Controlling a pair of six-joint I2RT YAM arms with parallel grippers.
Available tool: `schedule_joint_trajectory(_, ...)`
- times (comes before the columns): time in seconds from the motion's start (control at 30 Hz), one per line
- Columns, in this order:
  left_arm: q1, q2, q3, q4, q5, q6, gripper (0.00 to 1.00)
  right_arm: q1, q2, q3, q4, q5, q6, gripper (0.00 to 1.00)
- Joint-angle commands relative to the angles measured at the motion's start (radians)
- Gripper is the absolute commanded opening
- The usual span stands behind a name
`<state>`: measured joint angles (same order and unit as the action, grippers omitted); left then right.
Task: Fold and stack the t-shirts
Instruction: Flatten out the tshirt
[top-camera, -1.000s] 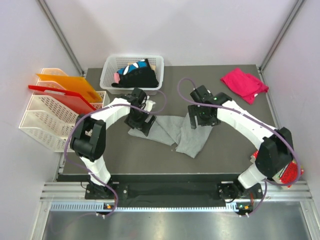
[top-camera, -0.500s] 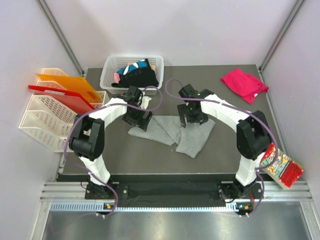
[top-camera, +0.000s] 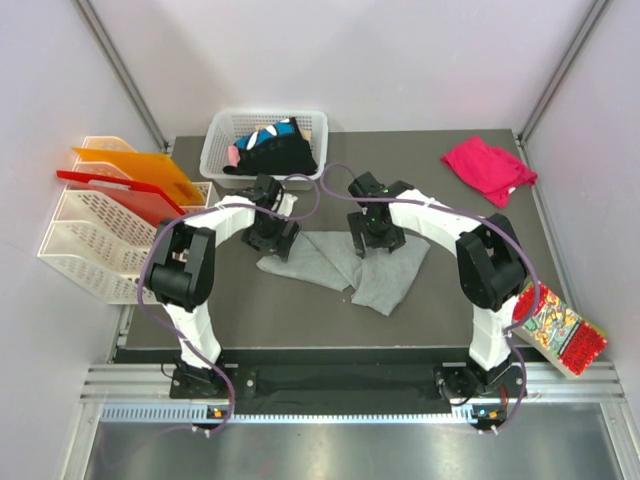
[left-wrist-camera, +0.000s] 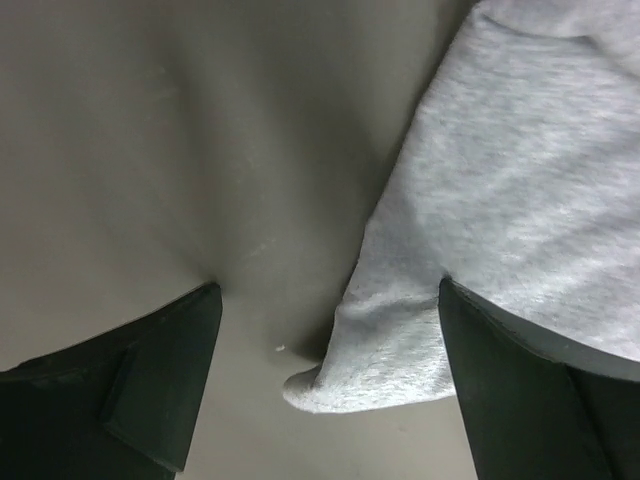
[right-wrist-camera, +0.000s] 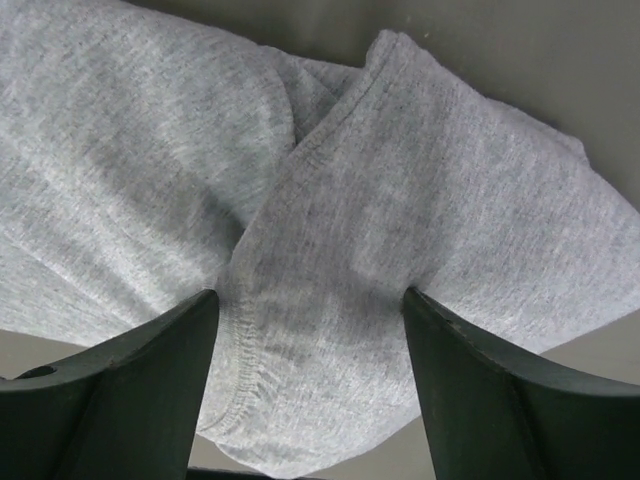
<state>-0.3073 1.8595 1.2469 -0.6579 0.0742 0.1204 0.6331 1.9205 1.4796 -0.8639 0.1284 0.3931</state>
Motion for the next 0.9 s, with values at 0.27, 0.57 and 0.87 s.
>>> schedule_joint_trajectory(0.27, -0.001, 0.061, 0.085, -0.023, 0.064, -0.008, 0.39, 0.014, -0.054, -0.033, 0.02, 0.019, -0.002, 0.14)
schedule_joint_trajectory(0.57, 0.023, 0.032, 0.34, -0.163, 0.076, -0.01, 0.0, 0.016, -0.155, 0.249, -0.098, 0.03, -0.025, 0.0)
schedule_joint_trajectory(0.87, 0.235, 0.018, 0.763, -0.295, 0.062, -0.004, 0.0, 0.03, -0.383, 0.49, -0.109, -0.124, -0.083, 0.0)
